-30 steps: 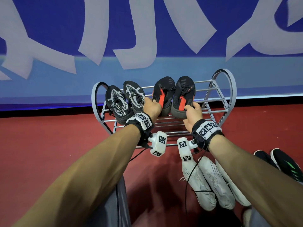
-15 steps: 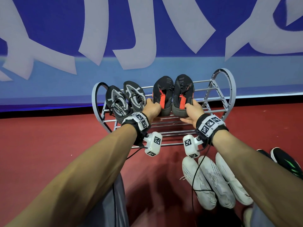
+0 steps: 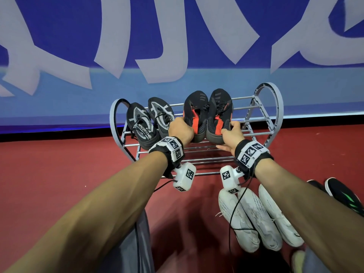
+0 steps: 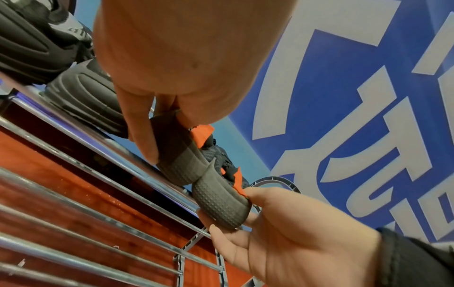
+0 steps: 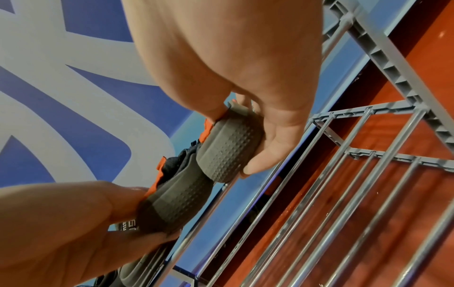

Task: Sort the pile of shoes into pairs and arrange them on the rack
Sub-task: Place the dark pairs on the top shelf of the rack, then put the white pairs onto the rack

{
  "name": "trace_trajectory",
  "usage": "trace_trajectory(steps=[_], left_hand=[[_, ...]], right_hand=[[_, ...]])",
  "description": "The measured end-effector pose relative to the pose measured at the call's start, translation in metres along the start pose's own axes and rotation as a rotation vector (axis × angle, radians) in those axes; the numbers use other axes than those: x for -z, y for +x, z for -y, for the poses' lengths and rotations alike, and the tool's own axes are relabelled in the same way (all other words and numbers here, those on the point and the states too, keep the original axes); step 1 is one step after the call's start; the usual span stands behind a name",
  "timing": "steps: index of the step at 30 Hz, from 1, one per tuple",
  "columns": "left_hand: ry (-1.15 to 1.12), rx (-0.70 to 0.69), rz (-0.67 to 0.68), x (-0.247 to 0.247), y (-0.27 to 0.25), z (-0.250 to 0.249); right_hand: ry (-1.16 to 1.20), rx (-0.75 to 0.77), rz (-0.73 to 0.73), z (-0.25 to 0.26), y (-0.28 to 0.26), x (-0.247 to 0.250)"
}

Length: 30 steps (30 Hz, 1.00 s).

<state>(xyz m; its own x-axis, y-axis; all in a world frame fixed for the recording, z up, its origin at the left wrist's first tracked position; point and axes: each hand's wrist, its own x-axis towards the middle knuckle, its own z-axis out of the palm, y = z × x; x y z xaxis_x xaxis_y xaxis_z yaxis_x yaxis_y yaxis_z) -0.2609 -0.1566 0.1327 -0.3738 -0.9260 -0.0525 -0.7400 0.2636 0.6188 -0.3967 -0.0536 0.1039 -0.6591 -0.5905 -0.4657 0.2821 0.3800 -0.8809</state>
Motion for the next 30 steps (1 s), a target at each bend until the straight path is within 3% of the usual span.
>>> trace_trajectory(steps=[6, 10, 16, 22, 30], left_hand=[[0.256, -0.063, 0.08, 0.006, -0.001, 0.005], [0.291, -0.1, 0.064, 0.006, -0.005, 0.001], [0.492, -0.443, -0.127, 0.014, -0.028, -0.027], [0.301, -0.588, -0.199, 0.038, -0.057, -0.054], [0.133, -0.533, -0.073, 0.039, -0.118, -0.069]], right_hand=[[-0.034, -0.011, 0.009, 0.0, -0.001, 0.001], [-0.074, -0.045, 0.039, 0.002, -0.003, 0.003], [-0.137, -0.043, 0.103, 0.011, -0.021, 0.008], [-0.399, 0.178, -0.095, 0.03, -0.043, 0.028], [-0.487, 0.244, -0.007, 0.042, -0.097, 0.112]])
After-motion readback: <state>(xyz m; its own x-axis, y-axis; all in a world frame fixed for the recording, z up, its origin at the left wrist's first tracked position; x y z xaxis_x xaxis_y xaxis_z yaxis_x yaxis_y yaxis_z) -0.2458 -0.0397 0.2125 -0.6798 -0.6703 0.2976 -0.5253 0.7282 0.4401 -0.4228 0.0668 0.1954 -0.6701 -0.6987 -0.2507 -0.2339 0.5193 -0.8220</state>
